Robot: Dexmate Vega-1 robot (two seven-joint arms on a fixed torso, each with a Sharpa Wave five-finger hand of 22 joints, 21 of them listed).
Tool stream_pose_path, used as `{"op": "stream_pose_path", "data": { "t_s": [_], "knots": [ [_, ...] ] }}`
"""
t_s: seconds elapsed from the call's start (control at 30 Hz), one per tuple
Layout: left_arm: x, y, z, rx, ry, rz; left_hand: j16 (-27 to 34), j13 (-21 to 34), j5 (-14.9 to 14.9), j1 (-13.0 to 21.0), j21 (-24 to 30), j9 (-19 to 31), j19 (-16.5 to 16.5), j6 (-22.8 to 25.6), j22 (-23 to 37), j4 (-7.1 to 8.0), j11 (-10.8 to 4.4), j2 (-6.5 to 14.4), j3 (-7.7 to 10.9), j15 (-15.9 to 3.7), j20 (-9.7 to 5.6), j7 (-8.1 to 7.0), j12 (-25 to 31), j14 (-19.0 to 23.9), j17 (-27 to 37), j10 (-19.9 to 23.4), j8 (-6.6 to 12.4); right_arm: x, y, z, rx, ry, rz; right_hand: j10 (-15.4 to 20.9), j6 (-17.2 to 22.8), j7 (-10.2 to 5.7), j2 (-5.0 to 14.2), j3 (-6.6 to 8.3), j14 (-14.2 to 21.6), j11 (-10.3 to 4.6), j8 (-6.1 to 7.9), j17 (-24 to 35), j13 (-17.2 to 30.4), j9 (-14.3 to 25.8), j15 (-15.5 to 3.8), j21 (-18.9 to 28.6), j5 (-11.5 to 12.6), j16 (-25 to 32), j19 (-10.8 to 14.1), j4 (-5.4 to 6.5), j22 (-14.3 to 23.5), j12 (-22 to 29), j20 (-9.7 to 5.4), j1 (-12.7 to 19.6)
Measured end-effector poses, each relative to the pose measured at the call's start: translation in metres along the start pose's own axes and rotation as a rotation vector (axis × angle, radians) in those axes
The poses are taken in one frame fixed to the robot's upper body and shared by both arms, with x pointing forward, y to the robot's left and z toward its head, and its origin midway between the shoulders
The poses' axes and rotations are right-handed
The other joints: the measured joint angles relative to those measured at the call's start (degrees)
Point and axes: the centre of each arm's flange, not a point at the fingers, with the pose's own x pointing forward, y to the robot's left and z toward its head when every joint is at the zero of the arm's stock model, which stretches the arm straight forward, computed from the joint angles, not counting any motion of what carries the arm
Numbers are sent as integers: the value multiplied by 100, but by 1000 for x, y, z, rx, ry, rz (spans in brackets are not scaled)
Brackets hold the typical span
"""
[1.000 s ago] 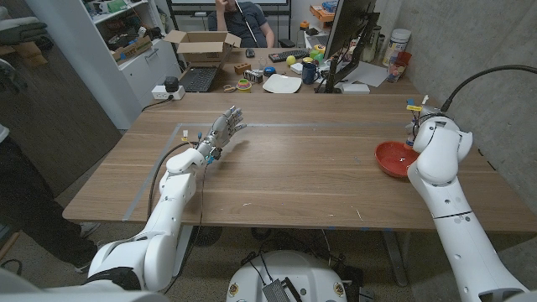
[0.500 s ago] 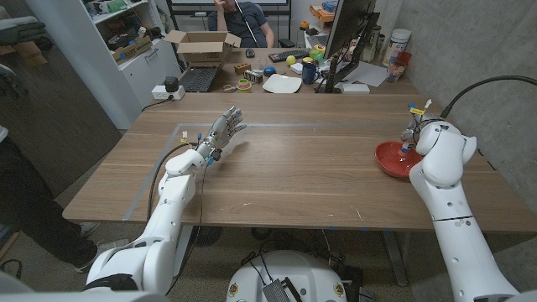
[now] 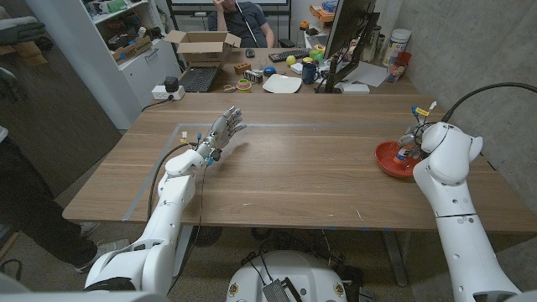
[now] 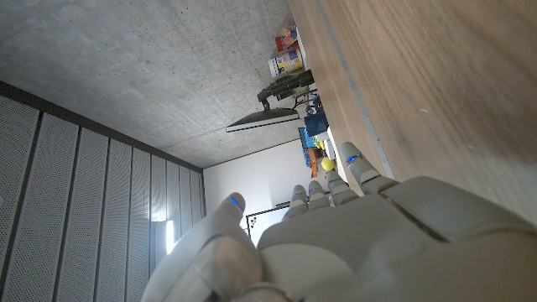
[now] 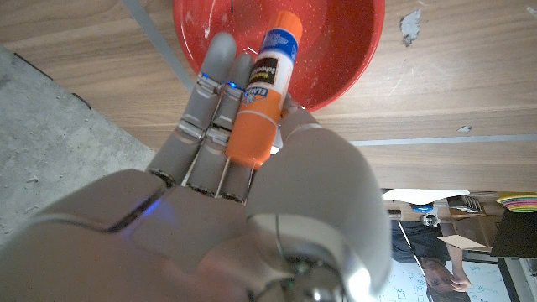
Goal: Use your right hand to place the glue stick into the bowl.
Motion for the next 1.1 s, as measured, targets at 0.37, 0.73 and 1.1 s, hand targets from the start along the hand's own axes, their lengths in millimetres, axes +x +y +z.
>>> {"op": "stream_pose_path", "data": {
  "t_s": [0.37, 0.73, 1.1],
  "knots": [
    [-2, 0, 0, -1, 0, 6, 0, 0, 0, 0, 0, 0, 0, 0, 0, 0, 0, 0, 0, 0, 0, 0, 0, 0, 0, 0, 0, 5, 3, 1, 10, -4, 81, -1, 0, 0, 0, -1, 0, -1, -22, 26, 27, 0, 0, 0, 0, 0, 1, 1, 0, 0, -1, 0],
    [-5, 0, 1, -1, -2, 9, 0, 0, 22, 0, 0, 0, -1, 0, 0, 0, 0, 0, 0, 0, 0, 0, 0, 0, 0, 0, 0, 7, 6, 4, 12, -15, 136, -25, -14, 14, 0, -1, 0, 21, -75, 26, 26, -1, 0, 0, 0, -1, 1, 1, -27, 0, -1, 0],
    [-9, -1, -3, -5, 3, 11, 0, 0, 22, 0, -40, 0, -1, 0, 0, 0, 0, 0, 1, 0, 0, 0, 0, 0, 0, 0, 0, 8, 8, 4, 8, -30, 159, -78, -19, 21, 0, 13, -5, 28, -138, 10, 10, -2, -5, -24, 0, -58, 1, -14, -54, -59, -1, 0]
  ]
}}
